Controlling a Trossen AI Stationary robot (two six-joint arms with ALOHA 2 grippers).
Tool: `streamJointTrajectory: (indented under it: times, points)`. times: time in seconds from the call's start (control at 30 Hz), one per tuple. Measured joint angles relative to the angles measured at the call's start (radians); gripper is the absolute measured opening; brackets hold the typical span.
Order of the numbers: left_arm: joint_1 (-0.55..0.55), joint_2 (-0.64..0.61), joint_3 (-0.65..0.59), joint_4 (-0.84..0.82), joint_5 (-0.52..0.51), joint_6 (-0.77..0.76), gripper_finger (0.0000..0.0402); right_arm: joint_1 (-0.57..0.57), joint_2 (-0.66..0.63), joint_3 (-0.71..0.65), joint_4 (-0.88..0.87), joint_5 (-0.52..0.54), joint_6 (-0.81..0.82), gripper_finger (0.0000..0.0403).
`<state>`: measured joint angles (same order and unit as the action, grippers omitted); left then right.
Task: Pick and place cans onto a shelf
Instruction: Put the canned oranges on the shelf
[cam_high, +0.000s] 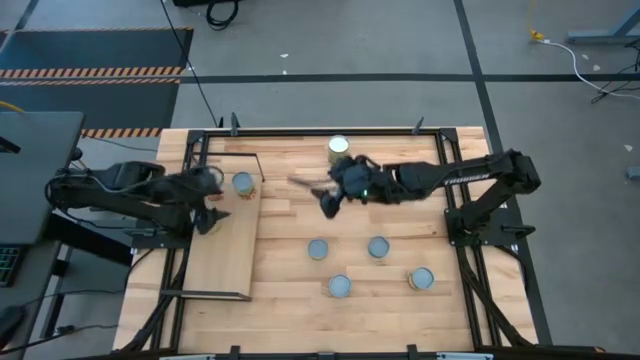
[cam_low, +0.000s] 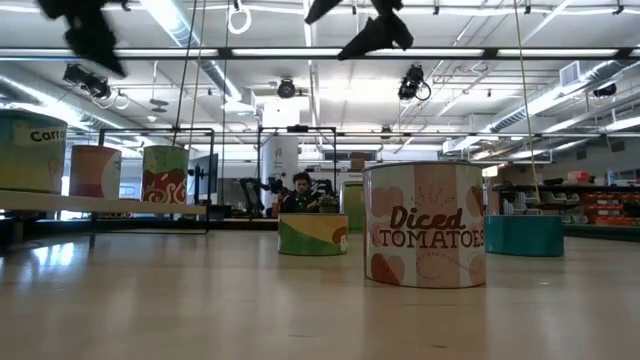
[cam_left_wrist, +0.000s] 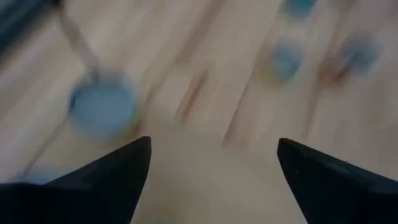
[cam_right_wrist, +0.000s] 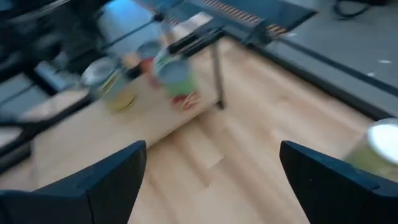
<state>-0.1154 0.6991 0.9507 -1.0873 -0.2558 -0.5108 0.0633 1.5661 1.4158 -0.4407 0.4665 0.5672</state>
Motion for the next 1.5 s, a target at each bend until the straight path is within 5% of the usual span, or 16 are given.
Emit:
streamJointTrajectory:
  times: [0.27, 0.43, 0.6, 0.87, 1.07, 1.23, 1.5]
  points:
    - [0.000, -0.016, -0.076, 0.596, -0.133, 0.141, 0.0357, -0.191, 0.029, -0.001, -0.156, 0.087, 0.027, 0.0378]
    - [0.002, 0.013, -0.126, 0.822, -0.250, 0.210, 0.0357, -0.290, 0.088, 0.000, -0.131, 0.039, -0.163, 0.0386]
    - [0.049, 0.037, -0.128, 0.811, -0.285, 0.260, 0.0357, -0.379, 0.145, 0.000, -0.142, -0.079, -0.364, 0.0394]
    - [0.205, 0.034, -0.128, 0.807, -0.266, 0.305, 0.0357, -0.529, 0.151, 0.000, -0.149, -0.534, -0.757, 0.0394]
    - [0.319, 0.064, -0.128, 0.815, -0.268, 0.366, 0.0357, -0.648, 0.159, 0.000, -0.148, -0.600, -1.040, 0.0394]
    - [0.365, 0.124, -0.128, 0.892, -0.264, 0.366, 0.0357, -0.751, 0.228, 0.000, -0.121, -0.703, -1.041, 0.0394]
    - [0.418, 0.248, -0.088, 0.930, -0.235, 0.289, 0.0357, -0.854, 0.256, 0.000, -0.054, -0.688, -0.959, 0.0394]
